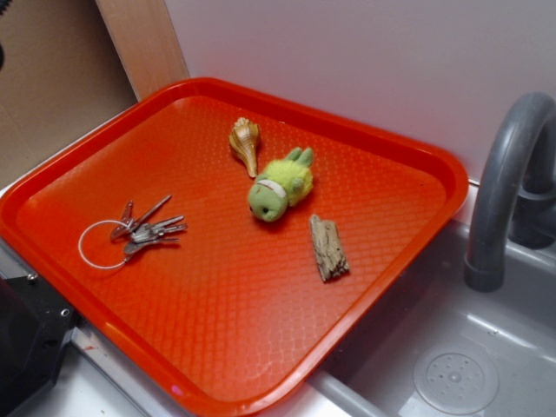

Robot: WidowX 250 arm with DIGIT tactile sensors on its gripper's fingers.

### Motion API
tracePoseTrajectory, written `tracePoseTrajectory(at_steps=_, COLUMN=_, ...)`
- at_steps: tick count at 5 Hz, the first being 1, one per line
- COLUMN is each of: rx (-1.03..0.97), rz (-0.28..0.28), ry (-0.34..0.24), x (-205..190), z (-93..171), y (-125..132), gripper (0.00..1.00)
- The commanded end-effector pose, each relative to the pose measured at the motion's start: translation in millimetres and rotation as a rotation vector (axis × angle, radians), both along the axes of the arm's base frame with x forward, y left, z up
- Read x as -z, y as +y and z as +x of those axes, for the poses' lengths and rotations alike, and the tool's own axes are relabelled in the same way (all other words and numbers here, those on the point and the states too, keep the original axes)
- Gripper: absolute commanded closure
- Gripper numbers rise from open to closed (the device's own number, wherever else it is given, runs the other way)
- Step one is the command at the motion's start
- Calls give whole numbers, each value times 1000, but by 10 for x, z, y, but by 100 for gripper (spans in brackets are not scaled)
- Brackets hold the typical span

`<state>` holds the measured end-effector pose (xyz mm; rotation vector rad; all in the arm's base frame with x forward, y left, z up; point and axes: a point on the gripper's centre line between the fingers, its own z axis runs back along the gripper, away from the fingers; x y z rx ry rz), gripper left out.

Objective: Grab the silver keys.

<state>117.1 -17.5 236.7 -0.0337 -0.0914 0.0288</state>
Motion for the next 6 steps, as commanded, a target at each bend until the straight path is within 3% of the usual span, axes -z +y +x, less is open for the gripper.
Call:
tracePoseTrajectory(at_steps=1, rx=0, rz=0, ry=0, x=0, z=0, y=0, gripper=0)
tracePoseTrajectory(at_steps=2, rx=-85, rz=7, ry=-51, x=500, z=217, y=283, gripper=0)
tracePoseTrajectory(at_steps=4, rx=-90, rz=10, ry=16, x=1325, z=455, y=518, gripper=0)
tracePoseTrajectory(at_steps=6, rx=-65, rz=34, ry=71, x=1486, z=203, y=511, gripper=0)
